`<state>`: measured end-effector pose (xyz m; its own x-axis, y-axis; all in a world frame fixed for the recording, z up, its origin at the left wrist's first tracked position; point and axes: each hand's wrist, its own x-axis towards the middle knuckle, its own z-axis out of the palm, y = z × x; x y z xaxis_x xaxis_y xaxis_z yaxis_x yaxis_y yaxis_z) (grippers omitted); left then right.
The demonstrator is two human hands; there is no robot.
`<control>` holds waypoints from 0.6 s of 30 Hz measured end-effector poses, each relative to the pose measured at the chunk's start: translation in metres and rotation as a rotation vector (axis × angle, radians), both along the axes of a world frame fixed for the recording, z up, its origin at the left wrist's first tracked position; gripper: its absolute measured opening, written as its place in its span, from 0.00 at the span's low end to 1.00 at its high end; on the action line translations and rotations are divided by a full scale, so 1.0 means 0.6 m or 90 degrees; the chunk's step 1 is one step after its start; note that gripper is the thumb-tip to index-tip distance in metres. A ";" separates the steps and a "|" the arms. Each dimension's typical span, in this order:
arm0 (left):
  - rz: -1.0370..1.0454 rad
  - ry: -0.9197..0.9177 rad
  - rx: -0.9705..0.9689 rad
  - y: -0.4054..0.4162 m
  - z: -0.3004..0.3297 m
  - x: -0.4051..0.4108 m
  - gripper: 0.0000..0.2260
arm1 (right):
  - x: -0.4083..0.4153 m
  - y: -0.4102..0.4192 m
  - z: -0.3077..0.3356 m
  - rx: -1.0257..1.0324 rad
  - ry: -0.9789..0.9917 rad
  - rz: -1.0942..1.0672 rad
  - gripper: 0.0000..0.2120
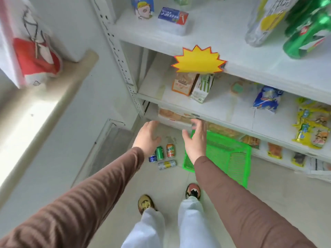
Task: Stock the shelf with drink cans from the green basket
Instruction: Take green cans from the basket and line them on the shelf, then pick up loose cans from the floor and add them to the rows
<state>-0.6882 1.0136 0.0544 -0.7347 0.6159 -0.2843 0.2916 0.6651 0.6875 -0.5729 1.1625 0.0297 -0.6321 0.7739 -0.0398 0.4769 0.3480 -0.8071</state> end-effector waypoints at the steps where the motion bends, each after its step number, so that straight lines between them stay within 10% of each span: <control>1: 0.001 -0.012 -0.021 -0.019 -0.034 -0.001 0.27 | -0.004 -0.016 -0.034 -0.032 -0.025 -0.008 0.18; 18: 0.021 -0.176 -0.176 -0.061 -0.695 0.063 0.27 | 0.013 -0.121 -0.769 -0.613 -0.433 -0.266 0.19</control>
